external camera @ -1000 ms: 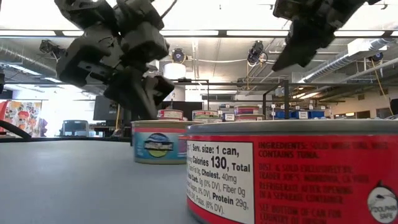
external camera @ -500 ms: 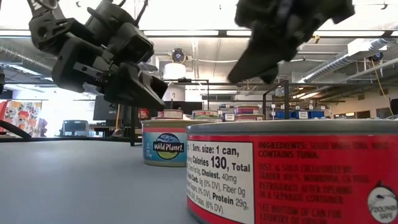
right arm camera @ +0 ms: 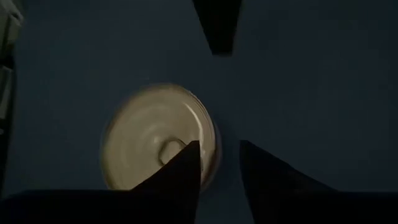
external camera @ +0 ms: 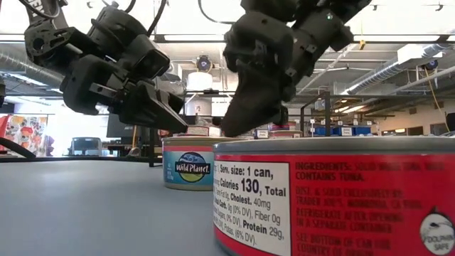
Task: Stack canned seafood by type on shelf
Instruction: Stack the blue tuna can on top of the blue tuna can on the shelf
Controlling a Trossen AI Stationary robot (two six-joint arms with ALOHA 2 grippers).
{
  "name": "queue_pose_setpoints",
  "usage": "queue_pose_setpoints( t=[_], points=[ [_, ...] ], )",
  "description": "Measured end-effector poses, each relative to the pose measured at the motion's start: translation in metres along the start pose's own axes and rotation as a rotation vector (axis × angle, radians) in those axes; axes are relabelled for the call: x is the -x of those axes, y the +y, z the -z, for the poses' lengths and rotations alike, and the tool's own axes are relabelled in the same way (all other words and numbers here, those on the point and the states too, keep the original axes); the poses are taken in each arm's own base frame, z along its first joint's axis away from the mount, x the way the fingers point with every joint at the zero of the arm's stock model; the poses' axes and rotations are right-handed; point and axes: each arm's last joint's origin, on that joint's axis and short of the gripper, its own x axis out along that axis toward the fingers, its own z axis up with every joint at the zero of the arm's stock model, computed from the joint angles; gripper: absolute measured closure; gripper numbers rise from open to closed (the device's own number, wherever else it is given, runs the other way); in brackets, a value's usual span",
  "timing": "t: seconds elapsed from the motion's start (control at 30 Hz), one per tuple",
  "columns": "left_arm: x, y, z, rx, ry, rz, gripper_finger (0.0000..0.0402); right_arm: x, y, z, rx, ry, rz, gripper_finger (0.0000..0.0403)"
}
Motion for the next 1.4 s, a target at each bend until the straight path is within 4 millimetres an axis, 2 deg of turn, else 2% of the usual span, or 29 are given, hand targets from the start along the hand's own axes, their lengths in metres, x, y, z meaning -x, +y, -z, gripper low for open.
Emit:
queue_pose_setpoints(
  t=[0.13,0.3,0.4,0.53,0.6,0.77,1.03,1.23,1.4],
  points=[
    [0.0,0.0,-0.001,-0.003,-0.008,-0.003,0.04,-0.01,-0.007,0.004,-0.031,0.039,0.002,0.0282],
    [0.0,0.0,-0.001,-0.001,-0.005,-0.004,0.04,-0.017,-0.01,0.005,-0.042,0.058,-0.021,0.03],
    [0.0,0.0,-0.001,-0.001,-0.006,-0.003,0.04,-0.017,-0.012,0.004,-0.057,0.057,-0.017,0.0326],
    [0.0,0.0,-0.001,0.004,-0.006,-0.003,0.04,-0.015,-0.017,0.002,-0.102,0.055,0.003,0.0382],
    [0.0,0.0,-0.001,0.019,-0.006,-0.003,0.04,-0.015,-0.022,0.001,-0.134,0.056,0.023,0.0395],
    [0.0,-0.002,-0.001,0.022,-0.007,0.004,0.04,-0.014,-0.037,0.001,-0.225,0.101,0.067,0.0385],
    [-0.001,-0.006,-0.003,0.009,-0.026,0.005,0.04,-0.013,-0.045,-0.002,-0.174,0.096,0.085,0.0393],
    [-0.001,-0.006,-0.004,0.01,-0.029,0.0,0.04,-0.008,-0.051,-0.004,-0.134,0.114,0.111,0.0347],
    [-0.001,-0.006,-0.004,0.019,-0.031,-0.001,0.04,0.017,-0.058,-0.006,-0.15,0.14,0.247,0.0299]
  ],
)
